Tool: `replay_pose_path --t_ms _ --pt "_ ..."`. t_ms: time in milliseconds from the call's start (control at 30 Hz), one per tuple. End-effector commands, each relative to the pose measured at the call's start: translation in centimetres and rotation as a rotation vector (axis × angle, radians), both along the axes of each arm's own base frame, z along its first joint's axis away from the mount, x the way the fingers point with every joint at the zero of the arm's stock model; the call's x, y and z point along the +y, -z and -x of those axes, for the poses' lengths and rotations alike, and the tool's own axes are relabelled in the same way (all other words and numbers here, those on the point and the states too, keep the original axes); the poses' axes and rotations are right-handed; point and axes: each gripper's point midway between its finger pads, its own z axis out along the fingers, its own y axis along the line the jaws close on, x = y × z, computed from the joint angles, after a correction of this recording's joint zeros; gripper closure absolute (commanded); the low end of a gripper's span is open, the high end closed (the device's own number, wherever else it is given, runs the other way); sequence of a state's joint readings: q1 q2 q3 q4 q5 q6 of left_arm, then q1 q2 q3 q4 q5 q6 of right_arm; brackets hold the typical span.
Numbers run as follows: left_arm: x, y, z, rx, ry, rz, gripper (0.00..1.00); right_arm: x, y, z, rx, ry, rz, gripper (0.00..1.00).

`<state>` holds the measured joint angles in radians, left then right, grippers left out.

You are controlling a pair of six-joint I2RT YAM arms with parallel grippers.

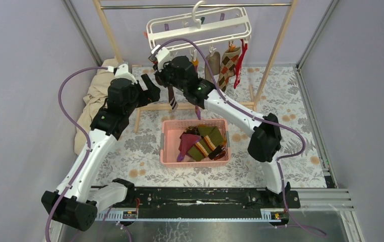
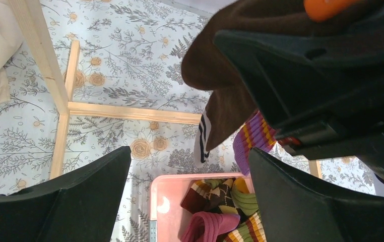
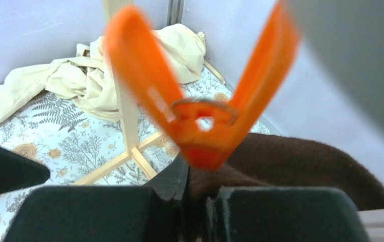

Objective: Remove the socks clipped to the hanger
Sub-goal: Adjust the hanger on the clothesline.

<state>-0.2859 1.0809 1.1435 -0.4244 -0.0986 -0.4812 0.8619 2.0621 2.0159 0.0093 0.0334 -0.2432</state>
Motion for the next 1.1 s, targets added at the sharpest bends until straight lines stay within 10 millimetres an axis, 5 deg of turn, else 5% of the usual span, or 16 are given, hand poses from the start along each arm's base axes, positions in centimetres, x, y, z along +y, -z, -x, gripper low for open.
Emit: replay_pose_path --t_ms 0,200,367,567,900,1067 --pt "0.7 -0.2 0.4 -0.005 -0.029 0.001 0.06 0.3 -3.1 -1.3 -0.041 -0.017 -0.073 0.89" --pt "0.8 -0.4 0.5 -0.005 -0.034 0.006 0.06 -0.1 -3.5 -3.0 -0.008 -0.057 -0.13 0.86" --pt "0.5 -0.3 0.5 0.002 -0.029 0.015 0.06 -0.6 -3.5 -3.0 0.039 -0.116 -0.13 0.55" --pt "0.0 -1.0 0.9 -0.022 -0.004 0.051 0.06 -2.3 -4.7 0.6 0.06 -0.184 -0.158 0.39" --pt "-0.3 -1.8 1.7 -0.039 0.021 0.064 0.06 -8.1 -8.3 9.1 0.078 -0.258 -0.217 0.24" --pt "-0.9 -1.1 1.9 -0.027 0.04 0.075 0.07 -11.4 -8.6 11.7 0.094 -0.21 -0.239 0.18"
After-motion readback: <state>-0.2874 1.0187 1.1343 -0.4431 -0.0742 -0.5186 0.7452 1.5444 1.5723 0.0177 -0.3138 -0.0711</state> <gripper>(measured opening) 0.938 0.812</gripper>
